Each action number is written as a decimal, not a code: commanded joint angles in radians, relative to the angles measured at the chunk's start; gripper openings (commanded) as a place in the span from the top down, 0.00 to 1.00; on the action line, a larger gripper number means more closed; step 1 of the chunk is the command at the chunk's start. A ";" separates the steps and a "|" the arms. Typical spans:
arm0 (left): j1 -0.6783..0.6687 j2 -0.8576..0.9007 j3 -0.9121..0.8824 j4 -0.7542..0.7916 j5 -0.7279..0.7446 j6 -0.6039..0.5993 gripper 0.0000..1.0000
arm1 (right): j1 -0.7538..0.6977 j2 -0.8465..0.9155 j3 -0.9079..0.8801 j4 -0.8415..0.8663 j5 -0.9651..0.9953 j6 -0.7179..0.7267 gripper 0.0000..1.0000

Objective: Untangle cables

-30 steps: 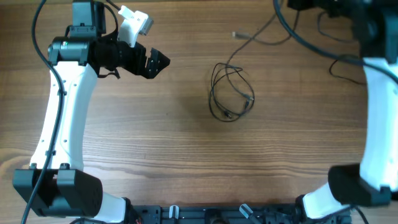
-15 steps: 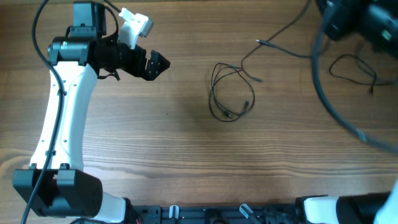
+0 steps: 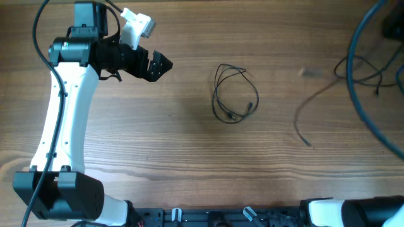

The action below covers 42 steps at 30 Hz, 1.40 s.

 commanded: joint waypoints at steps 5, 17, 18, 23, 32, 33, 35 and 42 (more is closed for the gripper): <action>0.001 -0.026 -0.005 0.003 -0.002 -0.008 0.00 | -0.200 0.070 0.002 -0.037 0.372 0.150 0.96; 0.001 -0.026 -0.005 0.011 -0.002 -0.008 0.00 | -0.784 0.267 0.002 -0.106 -0.013 0.329 0.95; 0.001 -0.026 -0.005 0.011 -0.002 -0.008 0.00 | -0.818 0.290 0.002 -0.102 -0.032 0.330 0.95; 0.001 -0.026 -0.005 0.023 -0.002 -0.008 0.00 | -0.890 0.414 0.002 -0.089 -0.095 0.344 0.95; 0.001 -0.026 -0.005 0.023 -0.002 -0.009 0.00 | -0.873 0.652 0.001 -0.102 -0.143 0.315 0.95; 0.001 -0.026 -0.005 0.023 -0.002 -0.009 0.00 | -0.873 0.684 0.001 -0.103 -0.143 0.303 0.95; 0.000 -0.026 -0.005 0.022 -0.002 -0.010 0.00 | -0.872 0.731 0.001 -0.106 -0.143 0.299 0.95; -0.025 -0.026 -0.005 0.023 -0.003 -0.009 0.00 | -0.866 0.817 0.001 -0.120 -0.139 0.298 0.95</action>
